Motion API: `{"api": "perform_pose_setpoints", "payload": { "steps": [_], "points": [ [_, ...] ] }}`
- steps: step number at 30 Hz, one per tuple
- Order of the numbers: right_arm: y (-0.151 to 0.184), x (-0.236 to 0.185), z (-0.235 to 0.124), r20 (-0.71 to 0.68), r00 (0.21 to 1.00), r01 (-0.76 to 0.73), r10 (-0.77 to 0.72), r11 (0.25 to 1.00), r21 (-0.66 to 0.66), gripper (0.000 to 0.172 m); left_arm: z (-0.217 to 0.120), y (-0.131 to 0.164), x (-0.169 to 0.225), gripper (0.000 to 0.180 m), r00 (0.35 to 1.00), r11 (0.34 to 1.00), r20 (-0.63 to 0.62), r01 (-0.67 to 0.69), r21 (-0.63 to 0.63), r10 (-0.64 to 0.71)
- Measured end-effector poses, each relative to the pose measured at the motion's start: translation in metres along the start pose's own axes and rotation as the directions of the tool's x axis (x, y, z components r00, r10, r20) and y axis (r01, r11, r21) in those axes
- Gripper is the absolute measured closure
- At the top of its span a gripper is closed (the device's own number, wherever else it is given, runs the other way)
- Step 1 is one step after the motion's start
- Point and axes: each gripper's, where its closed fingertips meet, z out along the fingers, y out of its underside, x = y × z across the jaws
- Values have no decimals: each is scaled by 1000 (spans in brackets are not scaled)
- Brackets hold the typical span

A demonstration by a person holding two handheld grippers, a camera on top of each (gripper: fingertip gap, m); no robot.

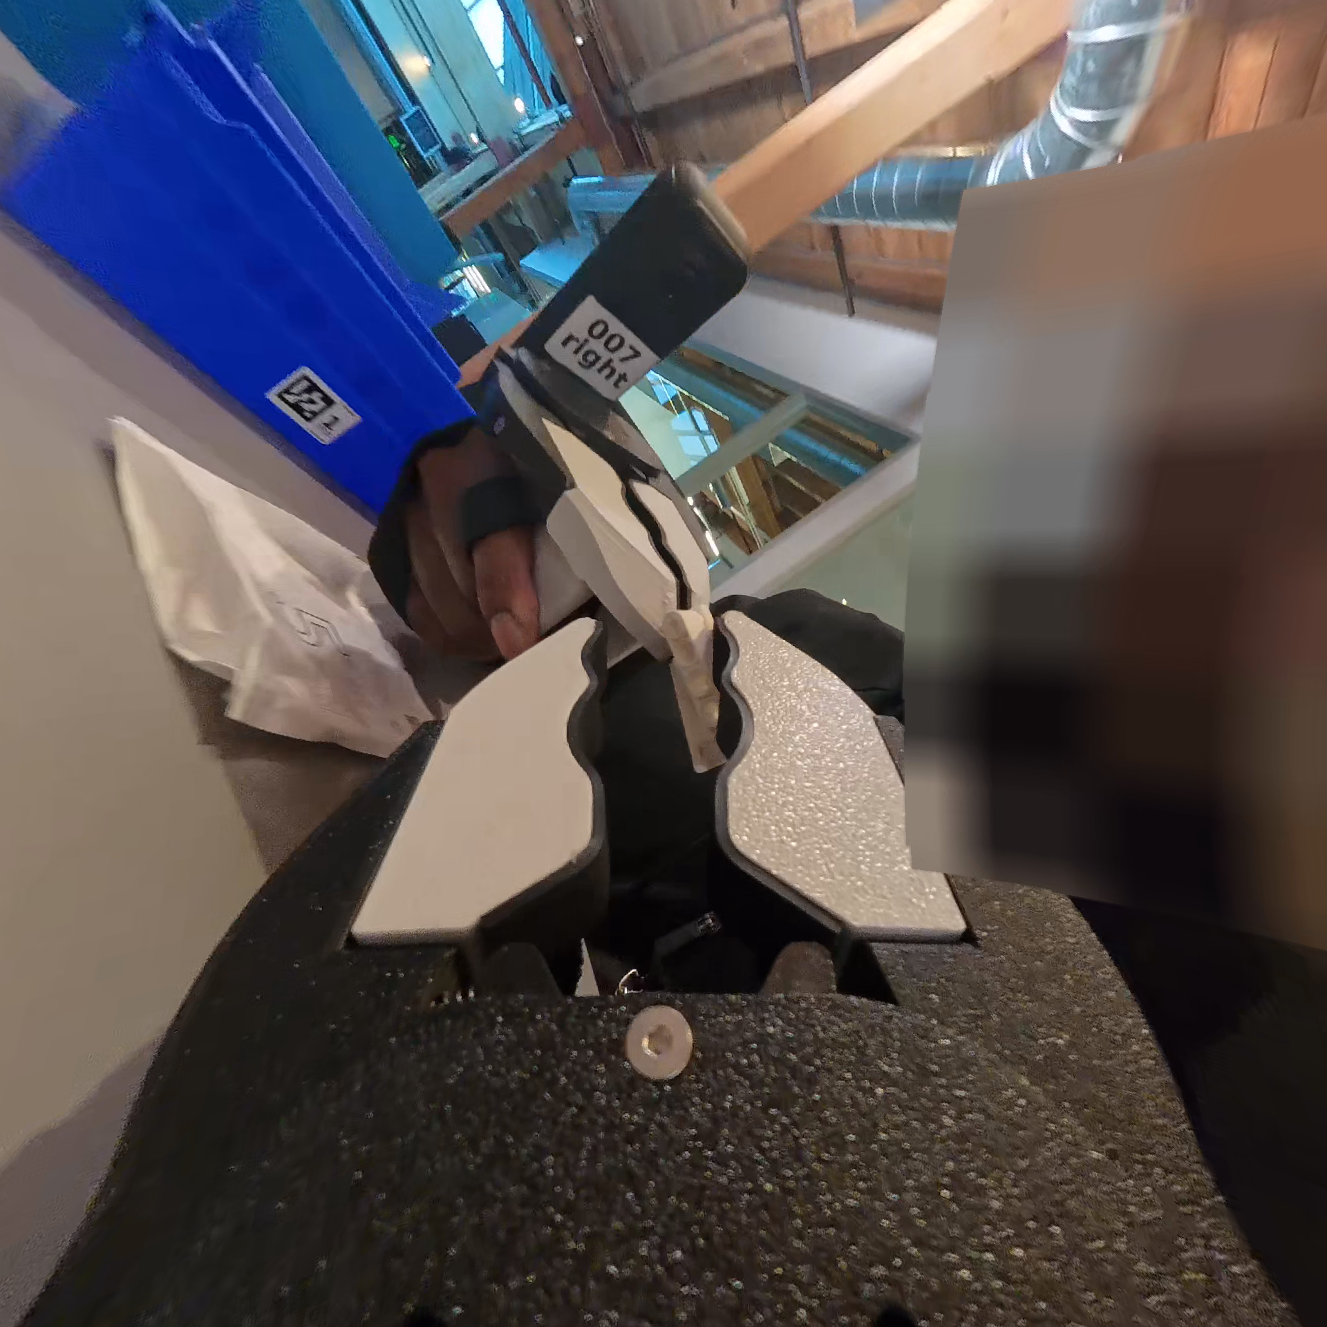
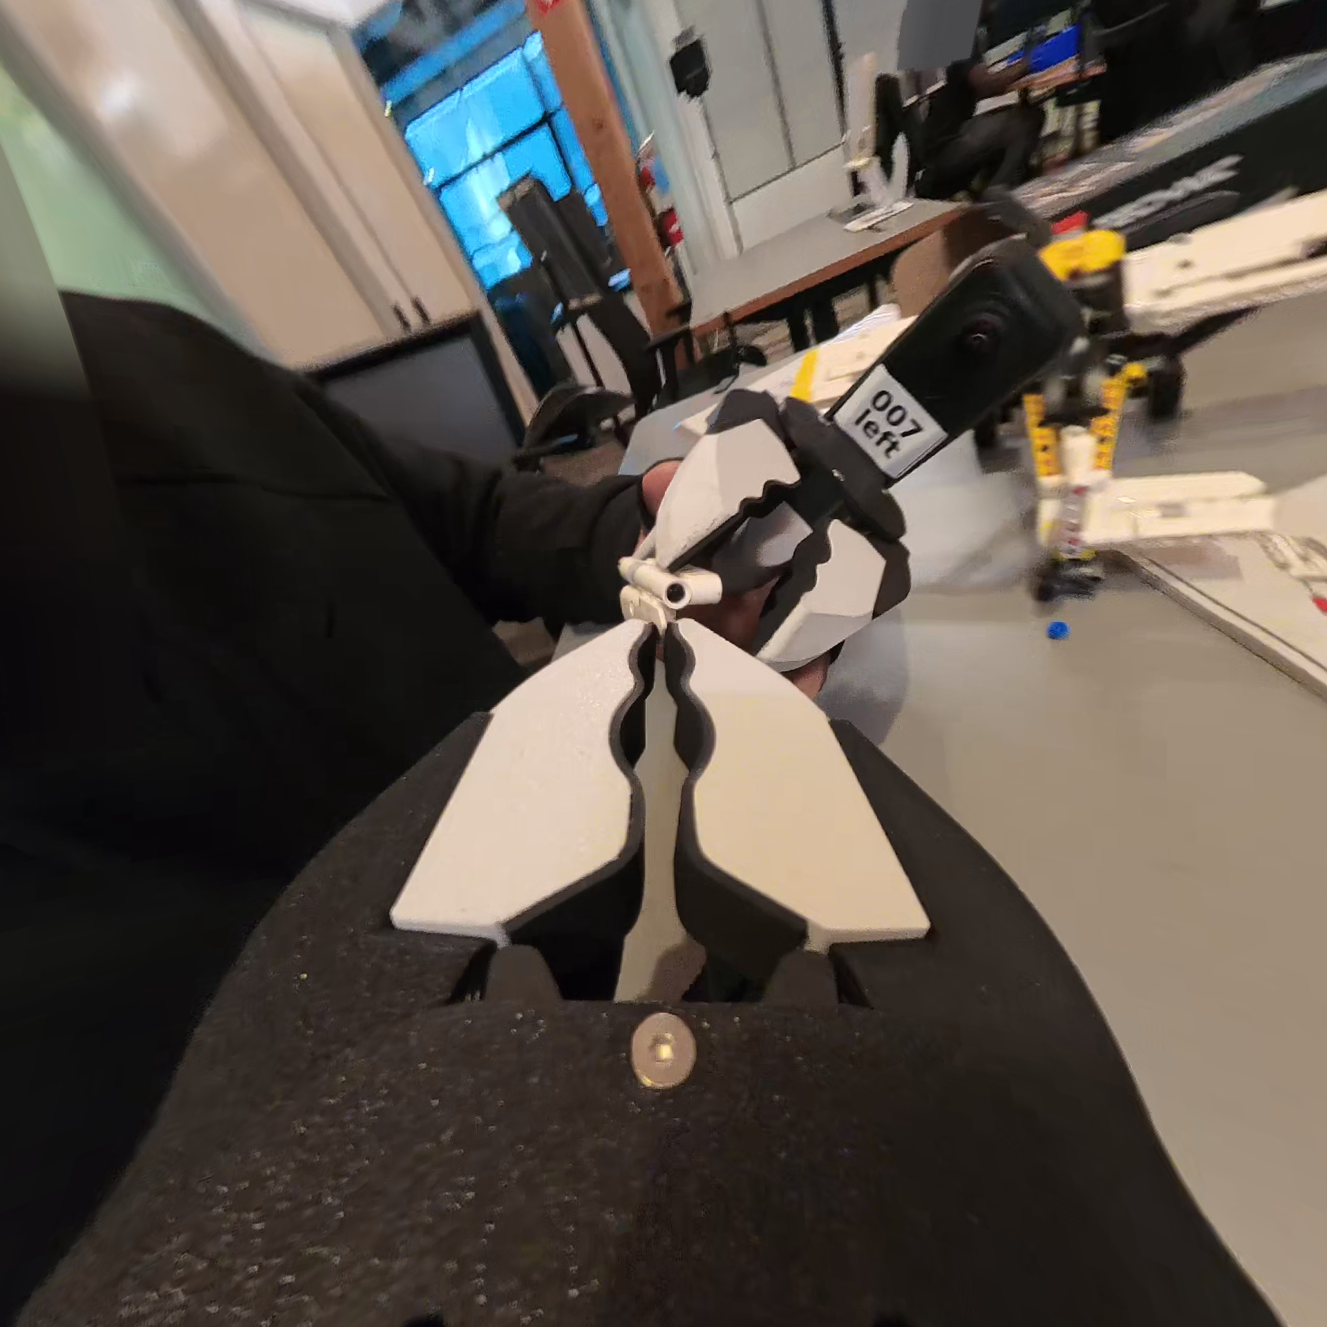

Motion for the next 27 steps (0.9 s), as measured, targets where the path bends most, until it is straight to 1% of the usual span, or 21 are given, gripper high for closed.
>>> {"api": "perform_pose_setpoints", "payload": {
  "steps": [3,7,9,11,13,15,19,23,27],
  "points": [
    [5,-20,4,-28,995,98,-99,994,-40,170,8,24,22,151,998,999,-32,-49,-15,48],
    [21,-34,9,-47,992,113,-116,992,-59,170,12,60,29,151,996,996,-23,-86,-31,85],
    [28,-38,12,-58,992,108,-112,992,-69,170,9,67,26,158,995,995,5,-98,21,98],
    [28,-44,13,-69,992,103,-106,993,-52,170,7,69,28,161,993,991,25,-115,65,113],
    [27,-48,14,-78,992,100,-103,994,-34,170,7,71,30,163,980,978,77,-190,90,183],
    [27,-50,14,-96,990,102,-103,995,-17,170,7,72,31,164,968,966,114,-235,111,222],
    [23,-54,11,-131,987,105,-96,993,60,171,-3,64,39,172,934,914,168,-347,209,316],
    [23,-57,9,-129,988,99,-81,985,140,171,-2,67,40,173,905,889,209,-410,203,370],
    [25,-51,7,-111,994,25,0,975,222,171,-1,69,40,167,880,869,252,-453,197,402]
  ]
}}
